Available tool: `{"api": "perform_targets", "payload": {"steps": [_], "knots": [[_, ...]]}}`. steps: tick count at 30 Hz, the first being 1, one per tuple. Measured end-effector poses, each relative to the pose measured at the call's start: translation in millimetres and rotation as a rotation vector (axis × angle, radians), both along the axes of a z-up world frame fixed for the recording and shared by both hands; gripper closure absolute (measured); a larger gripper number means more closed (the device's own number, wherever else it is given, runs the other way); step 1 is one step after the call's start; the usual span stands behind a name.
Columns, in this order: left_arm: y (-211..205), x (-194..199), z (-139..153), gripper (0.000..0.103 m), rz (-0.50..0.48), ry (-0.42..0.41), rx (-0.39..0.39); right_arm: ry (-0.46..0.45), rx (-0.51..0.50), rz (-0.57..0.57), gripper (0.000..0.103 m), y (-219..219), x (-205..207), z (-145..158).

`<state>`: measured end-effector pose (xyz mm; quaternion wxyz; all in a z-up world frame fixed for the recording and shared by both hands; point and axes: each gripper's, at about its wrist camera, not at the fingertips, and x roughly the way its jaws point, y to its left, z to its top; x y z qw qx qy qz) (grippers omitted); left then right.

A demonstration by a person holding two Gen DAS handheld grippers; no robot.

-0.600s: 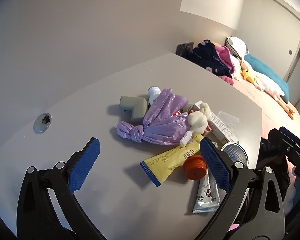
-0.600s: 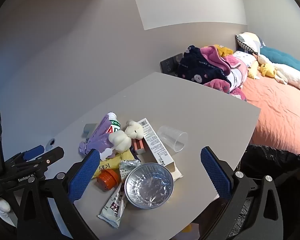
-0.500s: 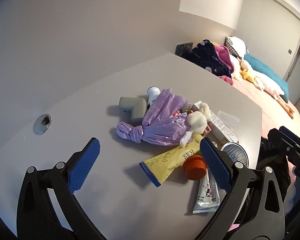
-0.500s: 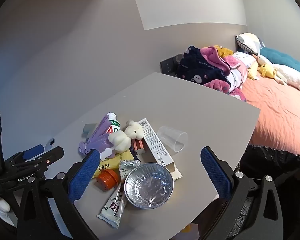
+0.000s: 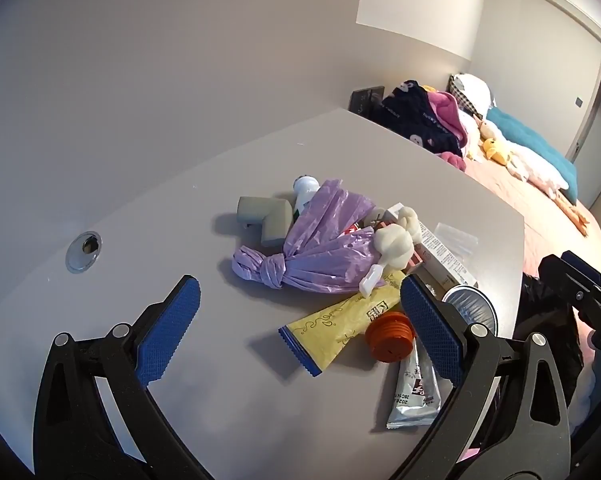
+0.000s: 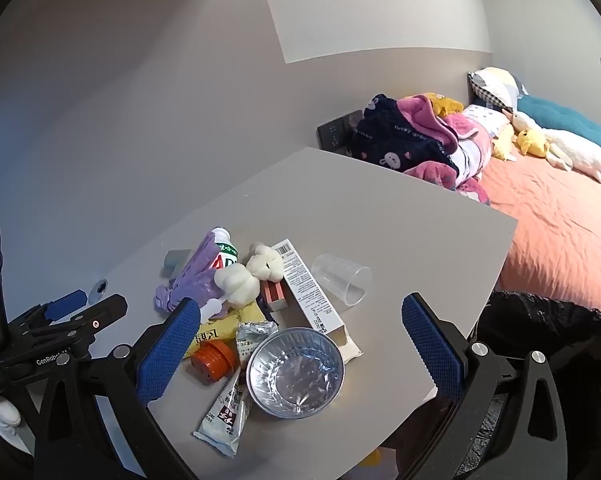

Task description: Collect trash

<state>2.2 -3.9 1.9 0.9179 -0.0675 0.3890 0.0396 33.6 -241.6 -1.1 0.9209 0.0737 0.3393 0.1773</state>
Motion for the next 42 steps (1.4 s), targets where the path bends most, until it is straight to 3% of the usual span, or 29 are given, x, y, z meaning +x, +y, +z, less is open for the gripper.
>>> {"api": "perform_targets", "payload": {"steps": [42], "knots": [[-1.6,-4.2,4.5,0.006,-0.012,-0.006,0.003,-0.02,-0.012,-0.002,0.003,5.2,3.1,4.1]]}}
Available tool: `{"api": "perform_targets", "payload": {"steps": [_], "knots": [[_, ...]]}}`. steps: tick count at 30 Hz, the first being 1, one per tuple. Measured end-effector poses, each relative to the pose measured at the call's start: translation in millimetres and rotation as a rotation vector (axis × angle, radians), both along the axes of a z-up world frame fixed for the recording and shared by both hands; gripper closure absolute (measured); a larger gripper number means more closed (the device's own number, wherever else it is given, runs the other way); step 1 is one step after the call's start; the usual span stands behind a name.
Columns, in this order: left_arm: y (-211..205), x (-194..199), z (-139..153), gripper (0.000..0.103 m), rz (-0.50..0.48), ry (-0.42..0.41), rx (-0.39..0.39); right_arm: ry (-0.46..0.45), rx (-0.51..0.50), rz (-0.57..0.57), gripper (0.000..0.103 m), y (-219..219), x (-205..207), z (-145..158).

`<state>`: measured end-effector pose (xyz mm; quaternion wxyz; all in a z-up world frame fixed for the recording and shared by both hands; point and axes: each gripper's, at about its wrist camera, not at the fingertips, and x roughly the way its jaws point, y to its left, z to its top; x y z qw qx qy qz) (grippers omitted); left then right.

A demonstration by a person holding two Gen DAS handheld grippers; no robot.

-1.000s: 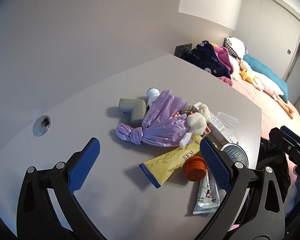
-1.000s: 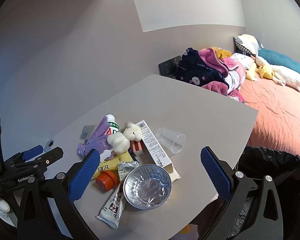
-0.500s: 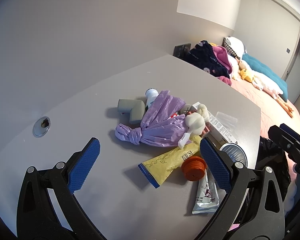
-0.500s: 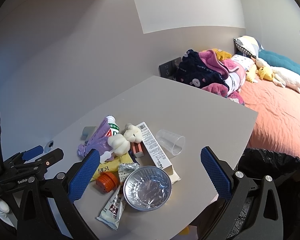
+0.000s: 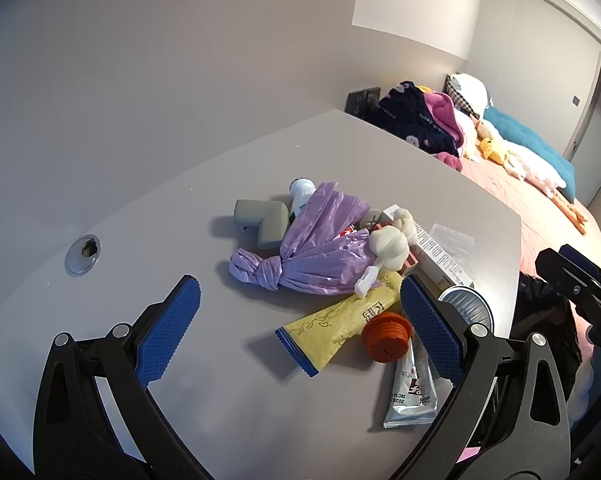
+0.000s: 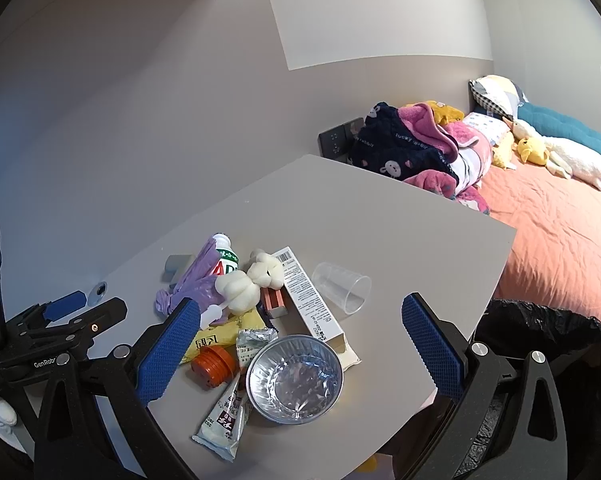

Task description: Collect trash

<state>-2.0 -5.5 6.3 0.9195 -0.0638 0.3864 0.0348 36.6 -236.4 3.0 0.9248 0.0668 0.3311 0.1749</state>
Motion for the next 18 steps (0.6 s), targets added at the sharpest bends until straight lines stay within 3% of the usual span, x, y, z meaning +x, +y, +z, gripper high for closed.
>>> {"api": "perform_targets", "payload": {"steps": [18], "knots": [[-0.5,3.1,-4.0,0.006,-0.023,-0.008,-0.019,0.02,-0.006,0.005,0.003,-3.5,6.3,-5.7]]}}
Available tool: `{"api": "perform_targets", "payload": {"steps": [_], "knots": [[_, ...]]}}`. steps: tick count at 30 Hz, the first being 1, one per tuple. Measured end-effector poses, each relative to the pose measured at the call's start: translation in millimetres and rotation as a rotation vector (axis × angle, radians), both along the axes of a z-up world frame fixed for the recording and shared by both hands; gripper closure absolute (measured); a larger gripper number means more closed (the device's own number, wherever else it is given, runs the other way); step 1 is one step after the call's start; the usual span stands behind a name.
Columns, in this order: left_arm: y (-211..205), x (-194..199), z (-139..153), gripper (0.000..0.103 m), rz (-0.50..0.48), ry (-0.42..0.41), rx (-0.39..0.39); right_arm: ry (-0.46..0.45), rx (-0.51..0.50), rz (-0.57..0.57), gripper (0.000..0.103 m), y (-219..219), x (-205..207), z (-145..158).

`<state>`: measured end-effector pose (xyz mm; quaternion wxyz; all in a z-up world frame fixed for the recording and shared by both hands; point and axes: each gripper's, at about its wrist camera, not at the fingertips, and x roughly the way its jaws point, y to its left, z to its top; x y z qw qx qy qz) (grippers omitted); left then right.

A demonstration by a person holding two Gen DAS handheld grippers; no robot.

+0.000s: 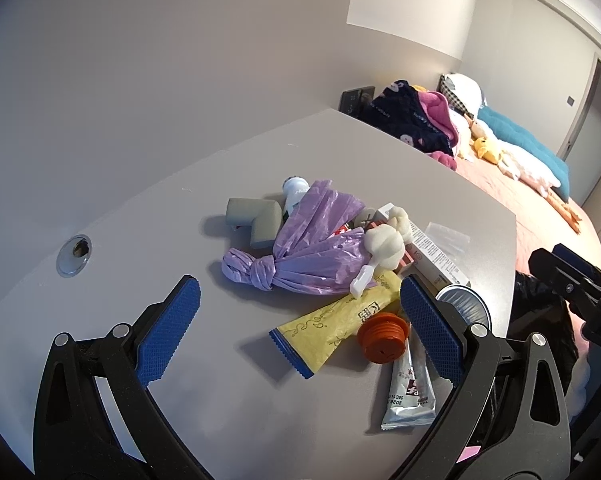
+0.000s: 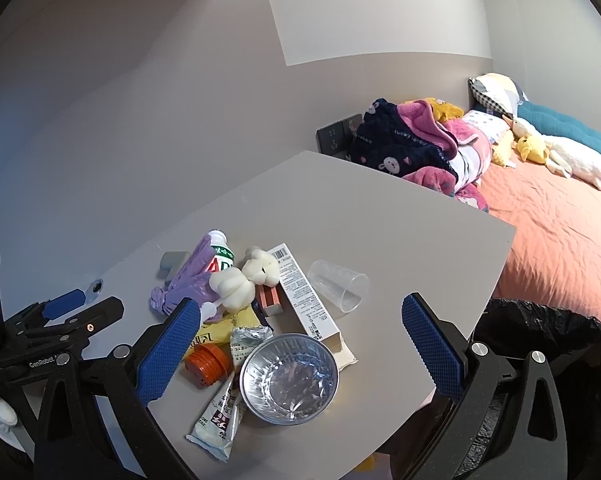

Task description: Collect trash

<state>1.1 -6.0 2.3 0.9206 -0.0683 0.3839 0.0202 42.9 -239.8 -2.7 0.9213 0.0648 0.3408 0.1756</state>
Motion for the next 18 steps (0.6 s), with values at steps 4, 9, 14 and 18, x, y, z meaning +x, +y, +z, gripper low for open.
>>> {"api": "perform_targets", "payload": {"steps": [4,9,14,18], "knots": [[3,4,-4,0.006,-0.001,0.001,-0.004,0.024,-0.002,-0.001,0.003,-2,9,-5],[9,14,-12,0.006,0.007,0.021,-0.011,0.041,0.005,0.017,0.003,2,16,-8],[16,25,-22,0.006,0.008,0.041,-0.013,0.065,0.014,0.05,0.003,15,25,-13],[20,36,-30,0.006,0.004,0.057,-0.011,0.081,0.028,0.077,0.005,27,32,-18]]}}
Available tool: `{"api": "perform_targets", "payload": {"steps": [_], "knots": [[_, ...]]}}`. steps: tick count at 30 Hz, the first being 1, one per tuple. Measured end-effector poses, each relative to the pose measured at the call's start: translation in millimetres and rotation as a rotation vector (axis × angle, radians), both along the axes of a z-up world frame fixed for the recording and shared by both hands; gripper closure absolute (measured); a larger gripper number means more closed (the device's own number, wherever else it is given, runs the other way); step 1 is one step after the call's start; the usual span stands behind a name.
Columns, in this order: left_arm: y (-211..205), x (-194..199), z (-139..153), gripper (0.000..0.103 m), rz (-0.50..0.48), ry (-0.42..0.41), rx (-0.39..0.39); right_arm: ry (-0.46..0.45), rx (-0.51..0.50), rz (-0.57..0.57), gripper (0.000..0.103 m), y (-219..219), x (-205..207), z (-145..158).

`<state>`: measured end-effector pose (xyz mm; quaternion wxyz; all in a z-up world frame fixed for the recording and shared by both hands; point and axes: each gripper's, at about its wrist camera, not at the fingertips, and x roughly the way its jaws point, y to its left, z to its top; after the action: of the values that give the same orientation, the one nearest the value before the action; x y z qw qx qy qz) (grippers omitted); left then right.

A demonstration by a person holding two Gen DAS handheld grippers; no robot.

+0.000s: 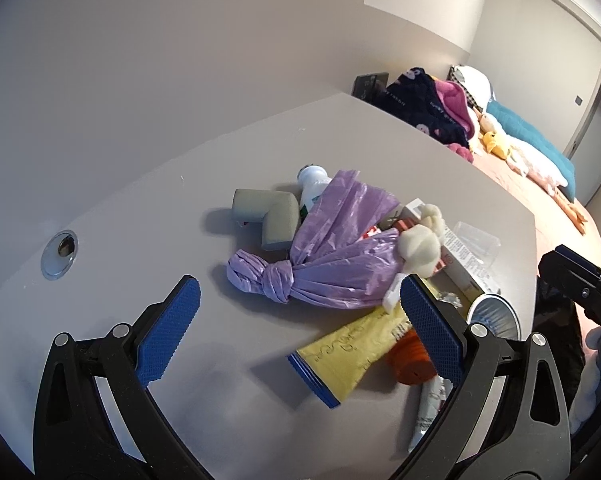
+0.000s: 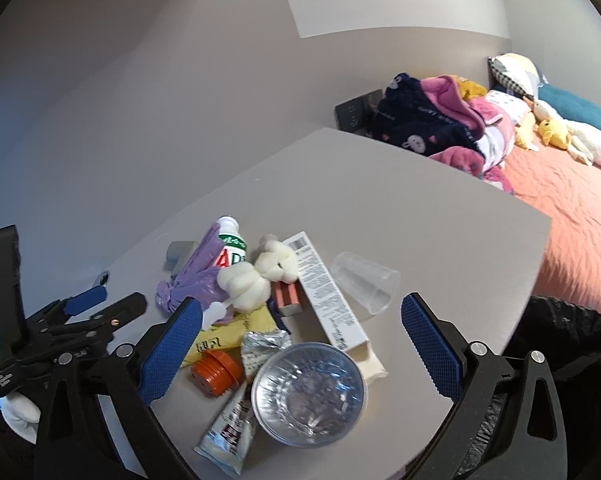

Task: Collect trash
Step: 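Grasp the purple bag with the left tool while the right tool grasps the white foam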

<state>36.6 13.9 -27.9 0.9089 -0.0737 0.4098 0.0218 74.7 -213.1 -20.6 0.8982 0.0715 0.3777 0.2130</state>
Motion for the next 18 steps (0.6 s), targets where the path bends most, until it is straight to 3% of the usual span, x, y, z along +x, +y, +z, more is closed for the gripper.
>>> {"api": "perform_targets", "payload": {"steps": [18], "knots": [[24,43,-46,0.006,-0.01,0.096,-0.003,0.165,0.056,0.062,0.016,50,51,-33]]}}
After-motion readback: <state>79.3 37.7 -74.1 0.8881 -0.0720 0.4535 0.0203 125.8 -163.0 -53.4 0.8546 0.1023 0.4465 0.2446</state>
